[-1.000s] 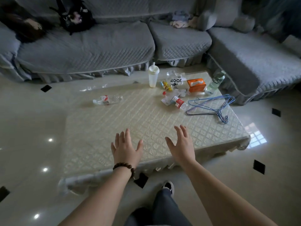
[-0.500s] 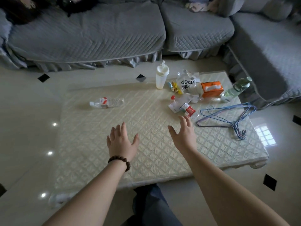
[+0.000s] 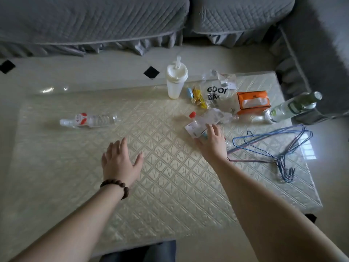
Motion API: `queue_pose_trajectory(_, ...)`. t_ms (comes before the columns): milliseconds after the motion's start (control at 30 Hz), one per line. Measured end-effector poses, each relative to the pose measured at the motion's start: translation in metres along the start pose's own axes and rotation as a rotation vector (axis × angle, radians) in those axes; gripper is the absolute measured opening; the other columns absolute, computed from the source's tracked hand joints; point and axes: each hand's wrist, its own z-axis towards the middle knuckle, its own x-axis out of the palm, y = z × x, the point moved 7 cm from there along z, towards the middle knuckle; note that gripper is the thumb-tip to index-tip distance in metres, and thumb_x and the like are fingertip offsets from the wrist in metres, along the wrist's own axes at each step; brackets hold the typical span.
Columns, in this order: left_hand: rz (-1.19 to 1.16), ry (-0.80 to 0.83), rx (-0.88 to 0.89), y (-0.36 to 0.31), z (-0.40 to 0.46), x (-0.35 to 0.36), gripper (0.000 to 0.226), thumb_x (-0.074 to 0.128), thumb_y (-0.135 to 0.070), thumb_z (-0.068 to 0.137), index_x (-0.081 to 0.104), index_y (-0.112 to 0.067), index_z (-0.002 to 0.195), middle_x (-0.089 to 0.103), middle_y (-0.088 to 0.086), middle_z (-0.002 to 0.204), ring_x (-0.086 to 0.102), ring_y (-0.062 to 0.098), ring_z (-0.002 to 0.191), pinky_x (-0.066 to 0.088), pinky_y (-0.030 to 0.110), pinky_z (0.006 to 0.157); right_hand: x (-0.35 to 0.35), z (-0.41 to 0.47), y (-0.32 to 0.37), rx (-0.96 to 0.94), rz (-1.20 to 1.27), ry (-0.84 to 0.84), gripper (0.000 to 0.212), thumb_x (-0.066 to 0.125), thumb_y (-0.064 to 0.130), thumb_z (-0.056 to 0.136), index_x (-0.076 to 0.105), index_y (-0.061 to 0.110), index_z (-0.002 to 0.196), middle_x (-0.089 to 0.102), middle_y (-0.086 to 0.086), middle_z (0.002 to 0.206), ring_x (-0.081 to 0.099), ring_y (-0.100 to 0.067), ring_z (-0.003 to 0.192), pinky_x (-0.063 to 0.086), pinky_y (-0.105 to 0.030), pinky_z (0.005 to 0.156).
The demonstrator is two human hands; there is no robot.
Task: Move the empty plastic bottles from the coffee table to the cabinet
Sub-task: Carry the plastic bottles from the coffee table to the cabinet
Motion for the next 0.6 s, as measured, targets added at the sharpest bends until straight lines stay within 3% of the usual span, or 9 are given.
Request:
queue_pose_trajectory(100,0.020,-0.023,0.010,0.013,0.018,0.018,0.072,0.055,-0.051,0.084,0.037,-0.008,0.139,0.047,0.019,0.138,0.037,0.038,0.131,0.032,0.056,0.104,0.024,0.040,-0.018,0.043,-0.046,0.061,0.080,0.059,0.047,0.083,0.022,0.019,0.147,0.019,-0.008,0.156,0.015,-0.025,0.144,0.020,-0.043,0.117)
queue_pose_trajectory(233,0.043,-0.006,-0.007,0.039,0.033,0.043,0.079,0.035,-0.063,0.079,0.037,-0.010,0.138,0.049,0.017,0.134,0.042,0.037,0.127,0.038,0.056,0.099,0.059,0.081,-0.040,0.096,-0.114,0.127,0.085,0.059,0.050,0.083,0.013,0.024,0.149,0.013,-0.005,0.159,0.010,-0.025,0.146,0.016,-0.044,0.118)
queue_pose_trajectory(333,0.038,0.009,-0.021,0.054,0.040,0.058,0.073,0.039,-0.059,0.084,0.036,-0.012,0.139,0.049,0.016,0.135,0.041,0.036,0.127,0.037,0.056,0.100,0.075,0.097,-0.049,0.138,-0.147,0.134,0.085,0.062,0.042,0.085,0.009,0.025,0.150,0.013,-0.005,0.159,0.013,-0.027,0.145,0.015,-0.045,0.118)
queue_pose_trajectory(467,0.023,0.028,-0.050,0.062,0.047,0.068,0.071,0.048,-0.054,0.085,0.034,-0.012,0.140,0.048,0.016,0.136,0.040,0.036,0.128,0.036,0.056,0.101,0.085,0.101,-0.043,0.143,-0.107,0.124,0.078,0.063,0.026,0.086,0.016,0.023,0.148,0.033,-0.008,0.149,0.035,-0.032,0.132,0.038,-0.047,0.104)
queue_pose_trajectory(600,-0.019,0.019,-0.083,0.061,0.052,0.063,0.072,0.056,-0.049,0.084,0.034,-0.010,0.141,0.046,0.017,0.138,0.039,0.035,0.130,0.035,0.055,0.103,0.086,0.091,-0.015,0.069,-0.050,0.090,0.076,0.067,0.025,0.083,0.024,0.023,0.146,0.042,-0.007,0.142,0.042,-0.030,0.126,0.041,-0.043,0.101)
